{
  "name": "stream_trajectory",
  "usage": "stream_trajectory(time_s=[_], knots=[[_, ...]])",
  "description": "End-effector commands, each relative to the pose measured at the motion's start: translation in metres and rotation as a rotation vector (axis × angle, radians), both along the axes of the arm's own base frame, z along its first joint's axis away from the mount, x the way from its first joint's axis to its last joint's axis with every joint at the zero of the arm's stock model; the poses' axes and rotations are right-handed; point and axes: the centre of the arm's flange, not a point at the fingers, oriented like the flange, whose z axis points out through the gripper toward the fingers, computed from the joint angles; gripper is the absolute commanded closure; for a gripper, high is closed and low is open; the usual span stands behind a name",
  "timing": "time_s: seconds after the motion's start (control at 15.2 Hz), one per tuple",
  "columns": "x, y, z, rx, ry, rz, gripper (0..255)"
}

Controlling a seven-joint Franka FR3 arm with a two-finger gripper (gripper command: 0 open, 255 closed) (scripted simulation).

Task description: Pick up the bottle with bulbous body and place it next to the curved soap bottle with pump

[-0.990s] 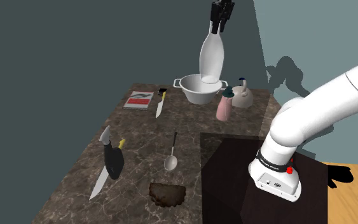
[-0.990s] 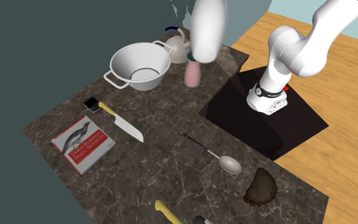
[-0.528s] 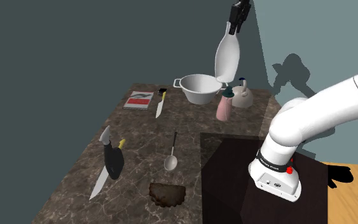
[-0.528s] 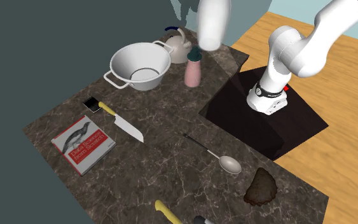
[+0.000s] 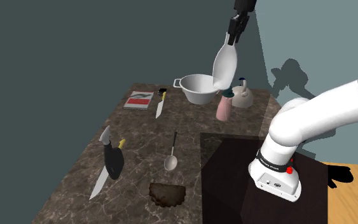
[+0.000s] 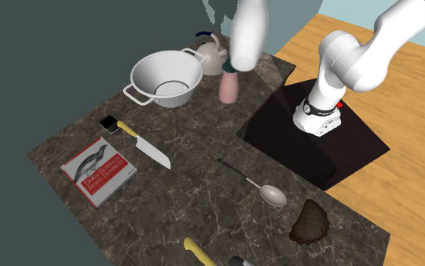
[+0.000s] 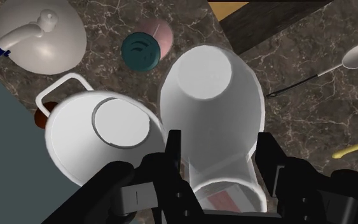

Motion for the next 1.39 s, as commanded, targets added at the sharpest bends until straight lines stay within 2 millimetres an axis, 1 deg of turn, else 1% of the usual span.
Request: stream_trajectory(time_s=[0.0, 1.32], knots=[[0.0, 0.001, -0.011, 0.0, -0.001, 0.0, 255], [0.0, 0.001, -0.116, 0.0, -0.001, 0.0, 255]])
